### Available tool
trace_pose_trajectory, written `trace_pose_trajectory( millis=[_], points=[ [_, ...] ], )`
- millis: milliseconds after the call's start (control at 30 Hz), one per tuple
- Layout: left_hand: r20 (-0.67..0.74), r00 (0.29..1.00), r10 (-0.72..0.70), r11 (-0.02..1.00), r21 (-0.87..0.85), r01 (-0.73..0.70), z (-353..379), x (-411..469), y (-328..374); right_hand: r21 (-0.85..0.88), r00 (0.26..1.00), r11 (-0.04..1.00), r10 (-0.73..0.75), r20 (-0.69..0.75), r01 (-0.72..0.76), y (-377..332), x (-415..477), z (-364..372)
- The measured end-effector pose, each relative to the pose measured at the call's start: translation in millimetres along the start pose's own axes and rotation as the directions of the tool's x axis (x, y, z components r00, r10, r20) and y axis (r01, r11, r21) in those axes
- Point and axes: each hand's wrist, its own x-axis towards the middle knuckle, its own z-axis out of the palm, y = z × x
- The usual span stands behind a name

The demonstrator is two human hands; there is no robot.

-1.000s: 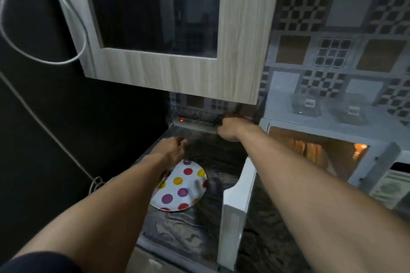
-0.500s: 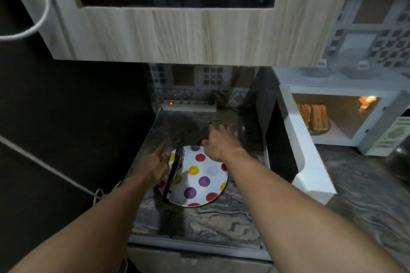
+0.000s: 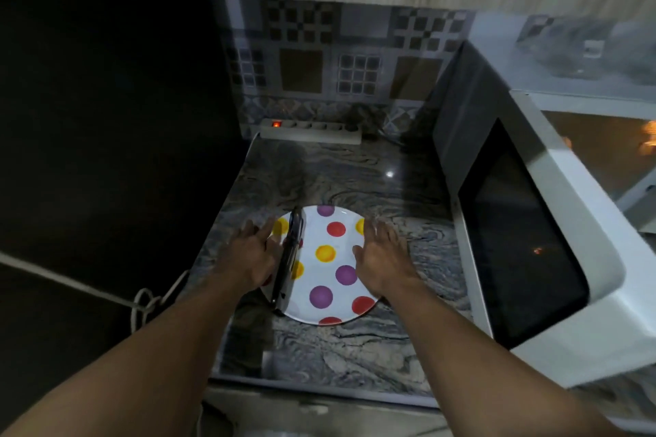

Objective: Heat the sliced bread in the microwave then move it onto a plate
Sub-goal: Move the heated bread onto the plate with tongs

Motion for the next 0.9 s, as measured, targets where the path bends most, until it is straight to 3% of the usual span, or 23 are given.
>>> trace_pose_trajectory(
  millis=[200, 367, 500, 733, 900],
  points=[
    [-0.075, 0.994, -0.074, 0.99, 0.118, 0.083, 10.3, 5.5, -2.8, 0.023, 0.996, 0.998, 0.063, 0.057, -0.064, 5.6, -3.5, 13.7],
    [-0.183, 0.965, -0.188, 0.971, -0.182, 0.155, 13.1, 7.9, 12.7, 0.068, 0.994, 0.994, 0.094, -0.05, -0.091, -0.7, 0.7, 9.8],
    [-0.099, 0.94, -0.327, 0.878, -0.4, 0.263, 10.4, 12.9, 12.8, 0.26, 0.97, 0.948, 0.218, -0.107, -0.184, 1.3, 8.3, 7.0],
    [0.021, 0.901, -0.433, 0.682, -0.645, 0.343, 7.1, 21.8, 2.9, 0.559, 0.952, 0.791, 0.307, -0.012, -0.248, 1.2, 12.4, 1.5],
    [0.062, 0.891, -0.45, 0.508, -0.803, 0.312, -1.4, 17.5, 4.9, 0.721, 0.949, 0.653, 0.315, 0.019, -0.231, 1.2, 10.3, 0.2]
  ],
)
